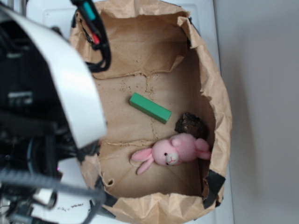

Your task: Grab the green block.

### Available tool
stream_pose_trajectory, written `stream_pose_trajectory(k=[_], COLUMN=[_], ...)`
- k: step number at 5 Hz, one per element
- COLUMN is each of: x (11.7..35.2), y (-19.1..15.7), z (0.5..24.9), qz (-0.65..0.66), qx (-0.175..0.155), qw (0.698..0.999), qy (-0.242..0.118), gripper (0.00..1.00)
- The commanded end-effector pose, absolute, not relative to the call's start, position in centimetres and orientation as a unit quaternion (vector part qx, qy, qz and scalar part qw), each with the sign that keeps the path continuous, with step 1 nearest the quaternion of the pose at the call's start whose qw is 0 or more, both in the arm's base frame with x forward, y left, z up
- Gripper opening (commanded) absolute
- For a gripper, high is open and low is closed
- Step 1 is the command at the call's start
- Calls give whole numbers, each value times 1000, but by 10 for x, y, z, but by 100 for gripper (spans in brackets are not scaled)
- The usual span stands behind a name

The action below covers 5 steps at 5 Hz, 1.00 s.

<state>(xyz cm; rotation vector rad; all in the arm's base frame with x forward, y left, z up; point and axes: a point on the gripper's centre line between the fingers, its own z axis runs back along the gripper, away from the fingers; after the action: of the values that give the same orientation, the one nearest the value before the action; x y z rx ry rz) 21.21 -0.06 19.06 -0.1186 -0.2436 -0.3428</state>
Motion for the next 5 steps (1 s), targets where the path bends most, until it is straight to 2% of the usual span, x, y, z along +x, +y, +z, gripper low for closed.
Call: stream_pose_trajectory(k=[1, 2, 5], x=[241, 243, 243], y=[19, 18, 18], z=[179, 178, 178], qz=[-156, -138, -138], qx=[-23, -25, -25], qw=[983, 988, 988], qy=[-96, -71, -71], gripper=[100, 100, 100])
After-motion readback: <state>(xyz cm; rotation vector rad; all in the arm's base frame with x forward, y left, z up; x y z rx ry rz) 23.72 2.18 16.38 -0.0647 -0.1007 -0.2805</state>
